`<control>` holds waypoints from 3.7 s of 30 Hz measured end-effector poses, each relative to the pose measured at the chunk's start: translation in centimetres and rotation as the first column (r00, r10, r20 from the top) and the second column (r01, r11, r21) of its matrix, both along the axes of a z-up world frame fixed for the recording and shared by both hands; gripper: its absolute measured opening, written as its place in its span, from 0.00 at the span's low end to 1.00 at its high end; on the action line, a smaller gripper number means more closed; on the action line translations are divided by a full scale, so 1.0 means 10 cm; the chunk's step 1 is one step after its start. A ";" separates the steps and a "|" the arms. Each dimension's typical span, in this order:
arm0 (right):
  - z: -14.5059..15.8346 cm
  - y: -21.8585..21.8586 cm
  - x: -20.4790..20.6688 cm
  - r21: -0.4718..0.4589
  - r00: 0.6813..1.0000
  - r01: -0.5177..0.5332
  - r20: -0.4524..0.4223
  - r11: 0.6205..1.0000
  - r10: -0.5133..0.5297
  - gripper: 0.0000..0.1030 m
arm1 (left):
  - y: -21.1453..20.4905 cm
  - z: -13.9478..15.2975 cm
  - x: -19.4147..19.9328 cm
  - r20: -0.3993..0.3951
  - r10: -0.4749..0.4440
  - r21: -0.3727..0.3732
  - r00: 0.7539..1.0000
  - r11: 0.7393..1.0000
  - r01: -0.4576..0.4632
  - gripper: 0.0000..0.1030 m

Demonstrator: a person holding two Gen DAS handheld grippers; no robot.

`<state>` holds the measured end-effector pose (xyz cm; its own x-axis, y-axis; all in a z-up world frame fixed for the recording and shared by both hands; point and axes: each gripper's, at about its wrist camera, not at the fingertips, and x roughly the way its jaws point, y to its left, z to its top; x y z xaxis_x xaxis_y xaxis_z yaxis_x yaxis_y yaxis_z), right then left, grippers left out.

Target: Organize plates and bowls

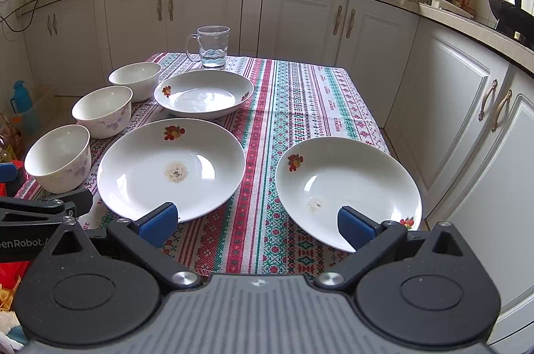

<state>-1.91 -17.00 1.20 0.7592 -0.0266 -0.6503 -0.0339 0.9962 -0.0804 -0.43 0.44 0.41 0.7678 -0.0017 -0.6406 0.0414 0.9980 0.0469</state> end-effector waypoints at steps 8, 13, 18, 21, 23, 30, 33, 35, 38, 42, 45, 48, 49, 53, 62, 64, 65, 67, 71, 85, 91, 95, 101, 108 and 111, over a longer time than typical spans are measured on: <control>0.00 0.00 -0.01 -0.002 1.000 -0.002 0.003 1.000 0.002 1.00 | 0.00 0.00 0.00 0.000 0.000 0.001 1.000 1.000 0.000 0.99; 0.00 0.01 -0.01 -0.003 1.000 -0.002 0.004 1.000 0.002 1.00 | 0.01 0.01 0.00 0.005 0.001 0.004 1.000 1.000 -0.001 0.99; 0.00 0.00 -0.01 -0.003 1.000 -0.002 0.004 1.000 0.002 1.00 | 0.00 0.02 0.00 0.006 0.000 0.006 1.000 1.000 0.000 0.99; 0.00 0.00 -0.01 -0.002 1.000 -0.004 0.006 1.000 0.004 1.00 | -0.01 0.04 -0.01 0.014 -0.001 0.010 1.000 1.000 0.001 0.99; 0.01 0.00 -0.01 -0.002 1.000 -0.005 0.009 1.000 0.005 1.00 | -0.02 0.05 -0.01 0.020 -0.002 0.010 1.000 1.000 0.002 0.99; 0.04 -0.03 -0.01 -0.001 1.000 -0.009 0.027 1.000 0.009 1.00 | -0.02 0.05 0.01 0.050 -0.018 -0.009 0.999 1.000 0.019 0.99; 0.06 -0.04 0.01 0.001 0.999 -0.012 0.036 1.000 0.012 1.00 | -0.01 0.08 0.05 0.051 -0.045 -0.023 0.998 0.999 0.046 0.99; 0.08 -0.05 0.01 0.002 0.999 -0.017 0.045 1.000 0.016 1.00 | 0.00 0.11 0.08 0.065 -0.074 -0.035 0.995 0.996 0.076 0.99; 0.11 -0.08 0.00 0.003 0.998 -0.026 0.063 1.000 0.025 1.00 | 0.01 0.18 0.14 0.086 -0.109 -0.066 0.990 0.991 0.115 0.99; 0.15 -0.17 0.01 0.011 0.995 -0.045 0.090 0.999 0.043 1.00 | 0.01 0.24 0.23 0.095 -0.126 -0.094 0.987 0.986 0.135 0.99; 0.18 -0.28 0.01 -0.005 0.991 -0.061 0.122 0.998 0.061 1.00 | -0.02 0.24 0.32 0.088 -0.140 -0.085 0.986 0.985 0.147 0.99; 0.20 -0.42 0.01 -0.043 0.987 -0.059 0.144 0.997 0.065 1.00 | -0.06 0.21 0.40 0.074 -0.164 -0.102 0.984 0.980 0.171 0.99; 0.20 -0.48 0.02 -0.051 0.987 -0.055 0.146 0.997 0.062 1.00 | -0.07 0.21 0.43 0.068 -0.175 -0.105 0.982 0.978 0.181 0.99; 0.14 -0.74 0.04 -0.063 0.989 -0.041 0.140 0.997 0.049 1.00 | -0.16 0.19 0.52 0.075 -0.207 -0.099 0.975 0.972 0.214 0.99; -0.27 -1.16 0.05 -0.026 0.998 -0.036 0.053 0.999 0.037 1.00 | -0.38 0.12 0.78 0.026 -0.294 -0.136 0.955 0.946 0.295 0.99; -0.37 -1.20 0.06 -0.001 0.999 -0.042 0.027 0.999 0.042 1.00 | -0.49 0.10 0.83 0.000 -0.317 -0.098 0.948 0.944 0.316 0.99; -0.43 -1.21 0.06 0.006 0.999 -0.047 0.016 0.999 0.047 1.00 | -0.55 0.09 0.84 -0.005 -0.331 -0.074 0.943 0.941 0.330 0.99; -0.52 -1.23 0.09 0.012 0.998 -0.056 -0.007 0.998 0.056 1.00 | -0.65 0.08 0.86 -0.008 -0.360 -0.047 0.933 0.932 0.359 0.99; -0.67 -1.29 0.15 0.024 0.997 -0.063 -0.034 0.998 0.064 1.00 | -0.81 0.04 0.97 -0.036 -0.412 -0.052 0.911 0.911 0.410 0.99; -0.88 -1.53 0.35 0.047 0.990 -0.128 -0.054 0.991 0.131 1.00 | -1.36 -0.08 1.38 -0.137 -0.546 -0.081 0.827 0.838 0.540 0.99; -0.89 -1.56 0.39 0.052 0.976 -0.211 -0.035 0.976 0.213 1.00 | -1.59 -0.12 1.51 -0.169 -0.607 -0.076 0.776 0.794 0.604 0.99; -0.91 -1.59 0.38 0.056 0.969 -0.248 -0.005 0.967 0.249 1.00 | -1.75 -0.16 1.60 -0.198 -0.650 -0.075 0.734 0.756 0.650 0.99; -0.97 -1.65 0.34 0.058 0.956 -0.291 0.057 0.955 0.288 1.00 | -1.98 -0.27 1.81 -0.258 -0.705 -0.079 0.660 0.697 0.713 0.97; -1.00 -1.69 0.32 0.059 0.948 -0.313 0.087 0.948 0.307 1.00 | -2.20 -0.41 2.07 -0.369 -0.740 -0.150 0.562 0.644 0.750 0.86; -1.01 -1.69 0.31 0.060 0.945 -0.319 0.097 0.946 0.312 1.00 | -2.28 -0.44 2.11 -0.392 -0.754 -0.154 0.528 0.619 0.770 0.82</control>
